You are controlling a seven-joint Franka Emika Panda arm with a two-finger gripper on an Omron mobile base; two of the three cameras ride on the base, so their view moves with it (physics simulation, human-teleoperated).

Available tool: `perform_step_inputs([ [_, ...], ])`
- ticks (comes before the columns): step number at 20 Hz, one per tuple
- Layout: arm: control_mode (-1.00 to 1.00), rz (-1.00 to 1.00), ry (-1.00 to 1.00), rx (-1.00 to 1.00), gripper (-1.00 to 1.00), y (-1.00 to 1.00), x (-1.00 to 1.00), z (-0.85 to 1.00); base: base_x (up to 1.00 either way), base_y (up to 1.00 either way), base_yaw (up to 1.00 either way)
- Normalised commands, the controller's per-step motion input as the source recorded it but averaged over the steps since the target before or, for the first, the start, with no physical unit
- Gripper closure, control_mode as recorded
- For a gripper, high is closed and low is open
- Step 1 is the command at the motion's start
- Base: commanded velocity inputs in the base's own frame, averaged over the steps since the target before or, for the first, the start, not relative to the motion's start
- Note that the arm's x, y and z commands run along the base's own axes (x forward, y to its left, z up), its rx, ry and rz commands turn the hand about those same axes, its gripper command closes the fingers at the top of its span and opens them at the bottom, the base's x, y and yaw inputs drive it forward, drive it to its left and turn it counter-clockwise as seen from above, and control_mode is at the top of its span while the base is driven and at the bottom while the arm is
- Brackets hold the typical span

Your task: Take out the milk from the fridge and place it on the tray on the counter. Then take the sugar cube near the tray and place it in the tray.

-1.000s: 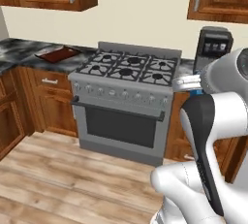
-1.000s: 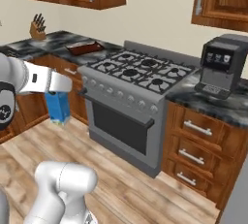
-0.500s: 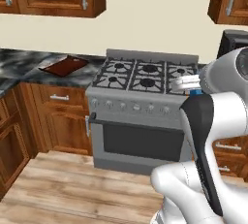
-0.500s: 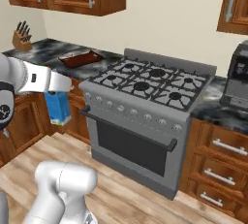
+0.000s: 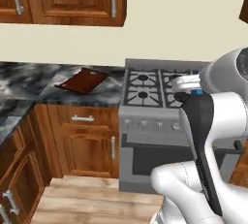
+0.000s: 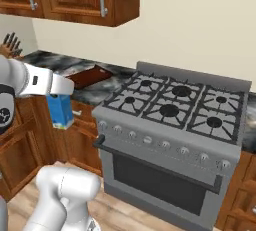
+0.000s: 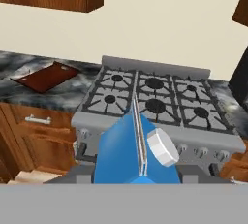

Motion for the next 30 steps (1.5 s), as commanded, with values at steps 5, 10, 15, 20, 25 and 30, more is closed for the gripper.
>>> perform_step_inputs([
  [5,1.00,0.00,0.00,0.00,1.00,0.00,0.00,0.00,1.00,0.97,-0.33],
  [10,1.00,0.00,0.00,0.00,1.00,0.00,0.00,0.00,0.95,1.00,-0.41],
  [15,1.00,0.00,0.00,0.00,1.00,0.00,0.00,0.00,0.92,0.31,-0.20],
  [20,1.00,0.00,0.00,0.00,1.00,0.00,0.00,0.00,1.00,0.04,0.00],
  [25,1.00,0.00,0.00,0.00,1.00,0.00,0.00,0.00,0.68,0.92,0.02],
  [30,1.00,0.00,0.00,0.00,1.00,0.00,0.00,0.00,0.17,0.61,0.47],
])
